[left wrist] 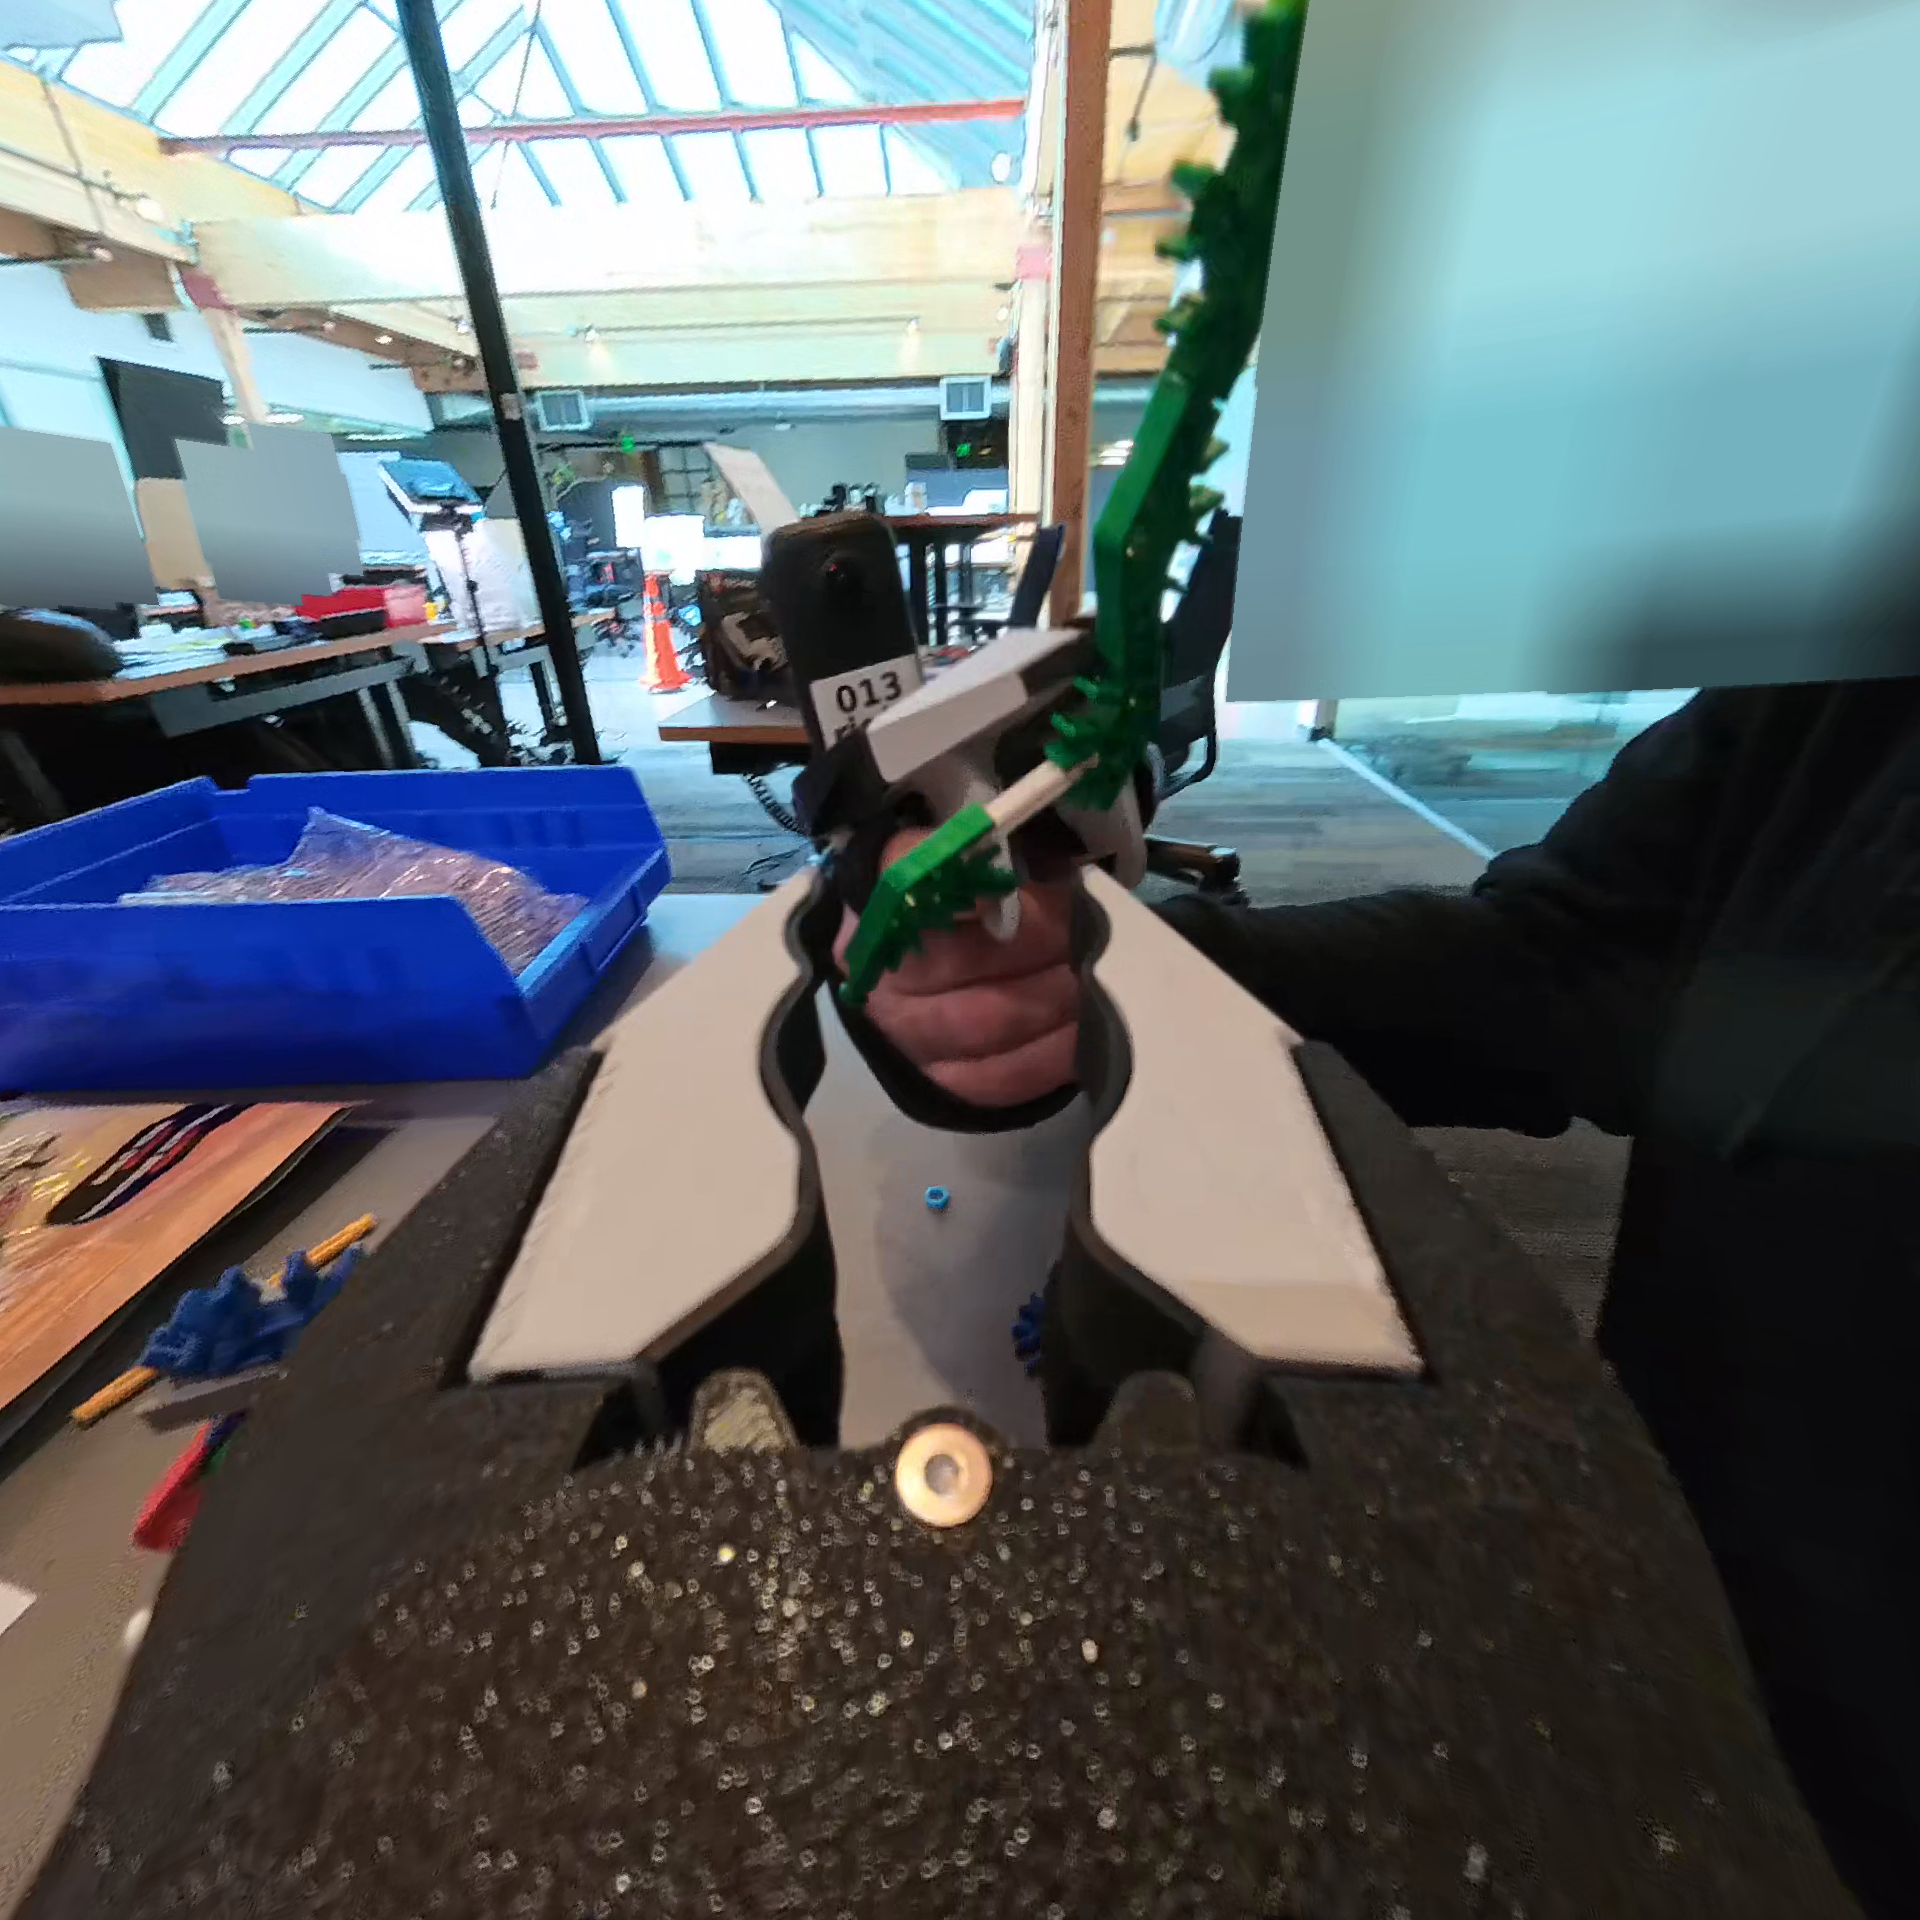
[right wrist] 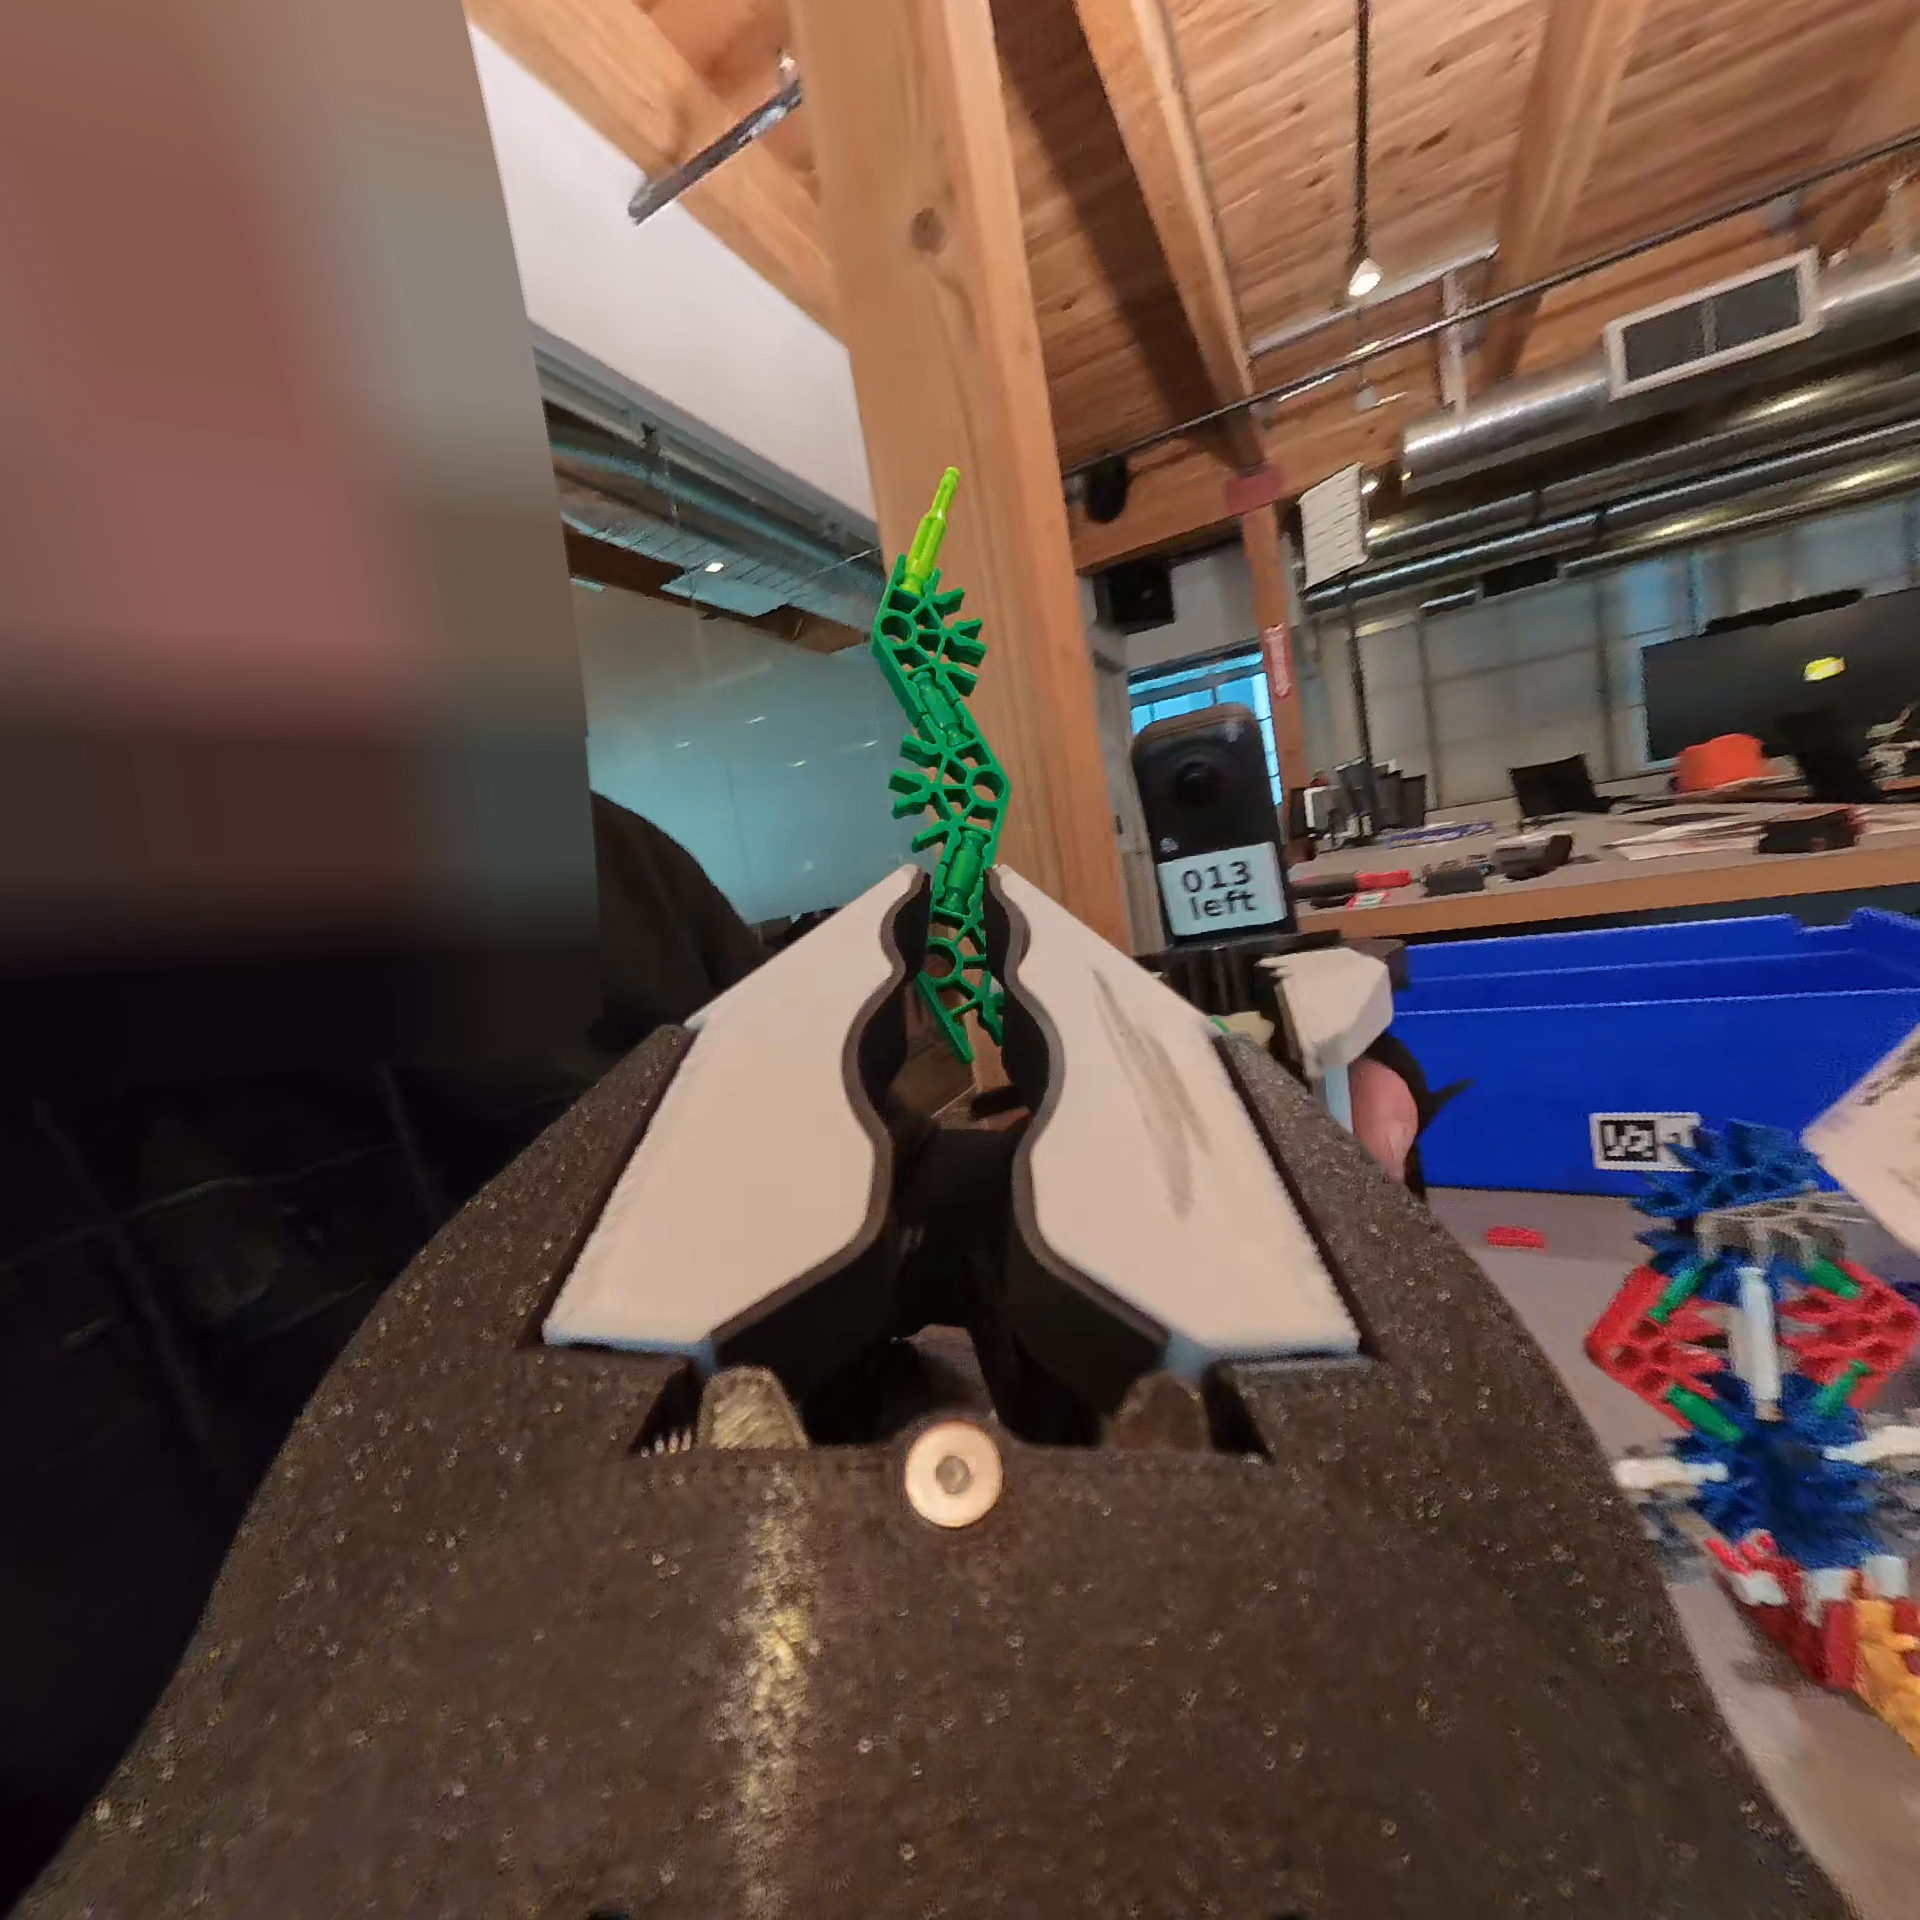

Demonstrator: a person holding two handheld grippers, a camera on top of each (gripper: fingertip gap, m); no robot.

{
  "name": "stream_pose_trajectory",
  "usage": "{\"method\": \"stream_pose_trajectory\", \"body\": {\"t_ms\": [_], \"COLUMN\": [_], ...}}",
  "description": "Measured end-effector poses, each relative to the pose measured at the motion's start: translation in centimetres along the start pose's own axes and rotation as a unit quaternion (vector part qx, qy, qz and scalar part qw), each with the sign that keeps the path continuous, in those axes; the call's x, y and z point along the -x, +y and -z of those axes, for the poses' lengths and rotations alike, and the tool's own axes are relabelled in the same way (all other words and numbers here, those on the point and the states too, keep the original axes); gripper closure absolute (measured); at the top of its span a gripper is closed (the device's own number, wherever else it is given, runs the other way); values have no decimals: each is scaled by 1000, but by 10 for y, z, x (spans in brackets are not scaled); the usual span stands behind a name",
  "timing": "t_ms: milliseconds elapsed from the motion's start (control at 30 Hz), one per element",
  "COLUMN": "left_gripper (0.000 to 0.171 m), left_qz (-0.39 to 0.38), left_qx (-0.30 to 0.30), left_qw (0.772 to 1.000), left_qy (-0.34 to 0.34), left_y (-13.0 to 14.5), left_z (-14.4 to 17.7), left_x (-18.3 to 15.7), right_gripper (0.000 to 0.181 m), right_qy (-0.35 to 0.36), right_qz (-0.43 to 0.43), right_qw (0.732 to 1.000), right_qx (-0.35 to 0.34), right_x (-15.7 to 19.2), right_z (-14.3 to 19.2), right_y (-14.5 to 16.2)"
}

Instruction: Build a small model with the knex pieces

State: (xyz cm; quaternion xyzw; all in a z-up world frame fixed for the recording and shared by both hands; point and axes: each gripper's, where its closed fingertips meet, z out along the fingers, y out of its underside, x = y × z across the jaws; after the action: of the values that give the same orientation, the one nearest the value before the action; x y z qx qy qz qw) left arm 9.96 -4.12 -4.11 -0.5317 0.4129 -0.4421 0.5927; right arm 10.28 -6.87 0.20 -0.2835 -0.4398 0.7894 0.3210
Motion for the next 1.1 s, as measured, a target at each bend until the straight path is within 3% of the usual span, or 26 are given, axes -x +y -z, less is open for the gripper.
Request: {"method": "stream_pose_trajectory", "body": {"t_ms": [100, 200, 367, 633, 700, 733, 800, 967, 1100], "left_gripper": [151, 152, 167, 167, 166, 166, 166, 155, 163], "left_qz": [9, 11, 4, 17, 18, 13, 18, 32, 26], "left_qx": [2, 6, 40, 164, 208, 223, 245, 183, 150], "left_qw": [999, 999, 999, 985, 977, 974, 968, 981, 987], "left_qy": [39, 36, -17, -44, -37, -41, -45, -56, -58], "left_y": [4, 7, 10, 38, 47, 50, 54, 42, 39], "left_z": [1, 1, 7, 17, 18, 18, 19, 18, 17], "left_x": [-9, -7, 9, 24, 23, 25, 29, 35, 33], "right_gripper": [172, 172, 163, 154, 161, 172, 172, 176, 176], "right_qy": [-18, -13, 95, 214, 227, 243, 261, 253, 248], "right_qz": [-13, -18, 15, 103, 118, 126, 131, 100, 76], "right_qw": [1000, 1000, 995, 963, 953, 944, 934, 951, 961], "right_qx": [9, 6, -16, 125, 162, 186, 205, 146, 94], "right_x": [3, 0, -29, -55, -60, -66, -73, -69, -67], "right_z": [-5, -4, 15, 33, 35, 39, 43, 40, 41], "right_y": [7, 7, -9, 21, 33, 40, 45, 31, 18]}}
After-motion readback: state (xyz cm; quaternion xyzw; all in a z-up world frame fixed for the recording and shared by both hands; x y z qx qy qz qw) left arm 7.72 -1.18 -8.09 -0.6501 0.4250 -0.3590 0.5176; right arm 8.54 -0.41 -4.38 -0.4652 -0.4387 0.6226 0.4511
